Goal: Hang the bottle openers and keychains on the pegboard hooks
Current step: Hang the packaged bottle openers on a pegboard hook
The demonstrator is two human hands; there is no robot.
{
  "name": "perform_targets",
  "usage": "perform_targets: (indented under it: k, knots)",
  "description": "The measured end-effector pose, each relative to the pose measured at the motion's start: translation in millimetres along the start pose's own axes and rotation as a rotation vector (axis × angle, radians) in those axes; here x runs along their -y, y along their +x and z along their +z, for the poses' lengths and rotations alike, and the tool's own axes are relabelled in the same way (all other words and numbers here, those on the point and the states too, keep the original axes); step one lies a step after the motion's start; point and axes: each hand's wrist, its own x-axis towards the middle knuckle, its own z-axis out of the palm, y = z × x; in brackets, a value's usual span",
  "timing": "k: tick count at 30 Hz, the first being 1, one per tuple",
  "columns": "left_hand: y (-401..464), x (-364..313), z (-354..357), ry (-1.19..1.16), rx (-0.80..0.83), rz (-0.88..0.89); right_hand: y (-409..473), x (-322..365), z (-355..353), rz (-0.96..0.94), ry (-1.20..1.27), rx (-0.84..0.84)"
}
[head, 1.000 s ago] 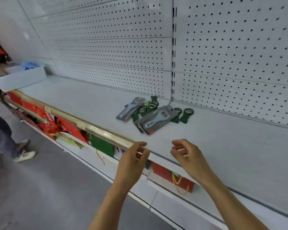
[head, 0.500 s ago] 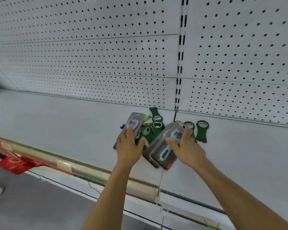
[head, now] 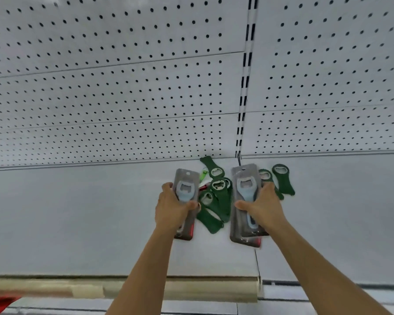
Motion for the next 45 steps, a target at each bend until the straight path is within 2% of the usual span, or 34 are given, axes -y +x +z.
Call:
perform_targets:
  k: [2, 5, 11, 15, 22, 34, 45]
  knots:
    - [2, 3, -2, -0.148, 0.066, 0.001, -1, -4, 3, 0.014, 0.077, 0.002]
    - [-4, 2, -7, -0.247, 0.128, 0.059, -10, -4, -1, 0.034, 0.203, -0.038]
    - [-43, -30, -8, -0.453, 0.109, 0.154, -47, -5, -30, -0.089, 0.48, -0.103]
    - [-81, -63, 13, -0.503, 0.111, 0.25, -73, -24, -66, -0.138, 0.607, -0.201]
    - [-176, -129, 88, -0.566, 0.159, 0.381, -119, -104, -169, -0.209, 0.602, -0.263]
    - [-372, -239, 251, -0.565, 0.349, 0.472, -218, -276, -368, -0.199, 0.585, -0.431]
    - [-445, -342, 353, -0.51, 0.499, 0.583, -226, -363, -493, -0.168, 0.705, -0.613]
